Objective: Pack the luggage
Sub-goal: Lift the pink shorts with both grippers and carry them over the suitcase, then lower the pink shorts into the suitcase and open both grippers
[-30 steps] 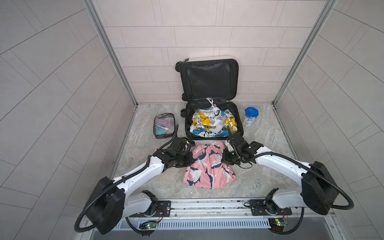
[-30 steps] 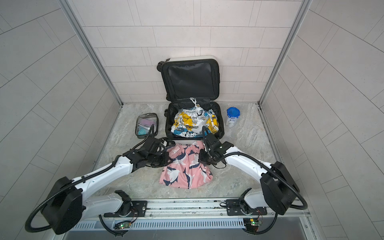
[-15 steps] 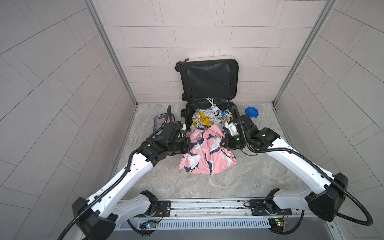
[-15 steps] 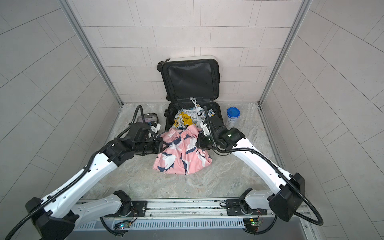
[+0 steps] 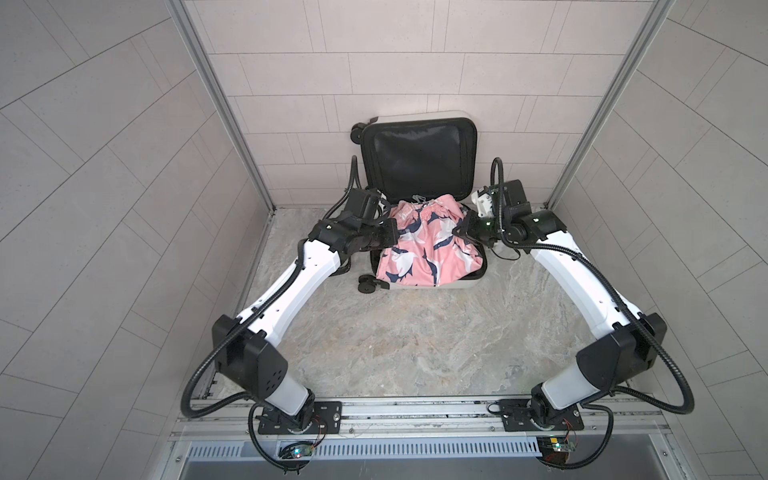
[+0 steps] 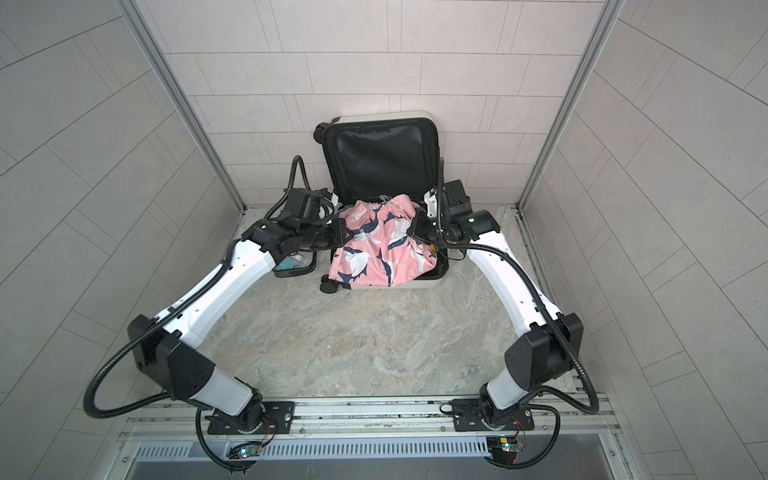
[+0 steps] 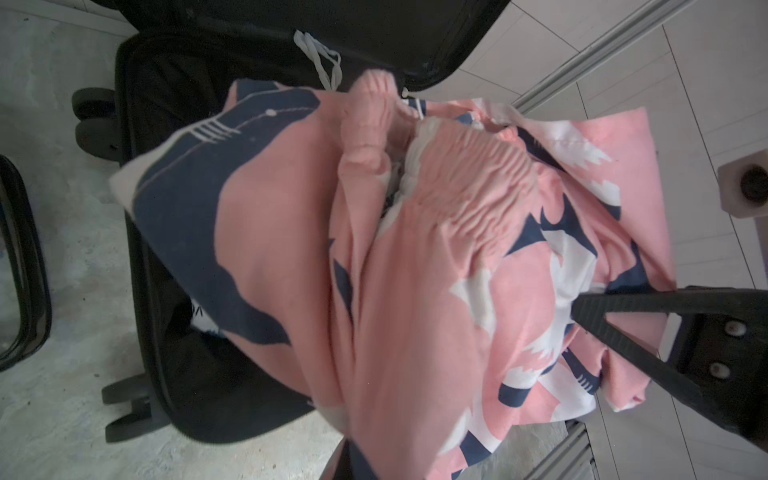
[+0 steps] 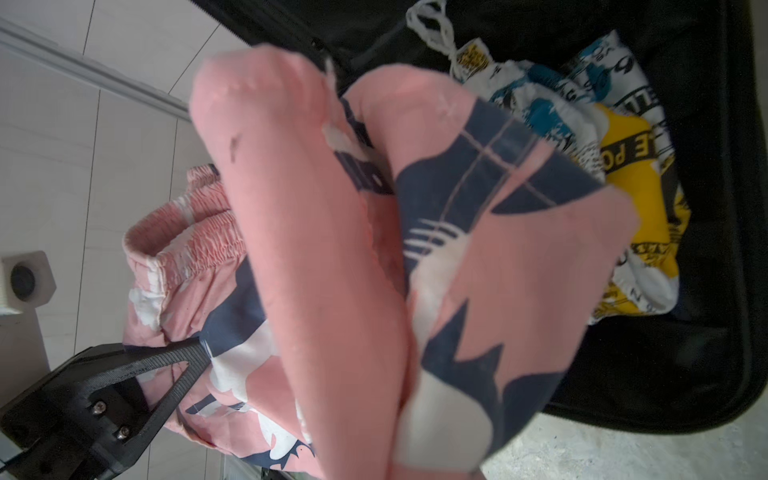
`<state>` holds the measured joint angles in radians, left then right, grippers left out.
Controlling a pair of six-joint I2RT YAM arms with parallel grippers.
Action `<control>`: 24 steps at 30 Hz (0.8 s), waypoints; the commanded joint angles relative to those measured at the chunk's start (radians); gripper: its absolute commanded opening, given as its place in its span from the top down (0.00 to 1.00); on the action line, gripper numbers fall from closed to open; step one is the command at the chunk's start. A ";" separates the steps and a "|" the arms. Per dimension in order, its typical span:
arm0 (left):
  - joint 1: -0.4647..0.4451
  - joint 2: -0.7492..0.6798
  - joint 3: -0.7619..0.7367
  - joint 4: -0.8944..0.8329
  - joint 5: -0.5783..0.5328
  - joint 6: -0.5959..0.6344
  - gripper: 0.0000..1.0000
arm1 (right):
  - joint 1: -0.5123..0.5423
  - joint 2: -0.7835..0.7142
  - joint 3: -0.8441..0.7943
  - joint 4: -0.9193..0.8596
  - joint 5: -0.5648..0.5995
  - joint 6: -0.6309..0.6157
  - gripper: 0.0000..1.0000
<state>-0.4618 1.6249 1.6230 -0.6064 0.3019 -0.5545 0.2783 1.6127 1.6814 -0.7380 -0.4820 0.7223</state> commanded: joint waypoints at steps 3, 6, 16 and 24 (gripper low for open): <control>0.045 0.189 0.176 0.039 0.039 0.035 1.00 | -0.028 0.169 0.160 -0.017 0.018 -0.060 1.00; 0.062 0.301 0.264 0.024 0.052 0.044 1.00 | -0.042 0.290 0.264 -0.055 0.020 -0.083 1.00; 0.124 0.557 0.385 0.007 0.051 -0.008 1.00 | -0.054 0.601 0.525 -0.162 0.154 -0.033 1.00; 0.130 0.708 0.478 -0.106 -0.001 -0.015 1.00 | -0.053 0.776 0.670 -0.303 0.249 0.009 1.00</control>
<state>-0.3332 2.3089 2.0605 -0.6529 0.3363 -0.5625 0.2279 2.3676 2.3222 -0.9432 -0.3080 0.7029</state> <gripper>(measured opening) 0.061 0.046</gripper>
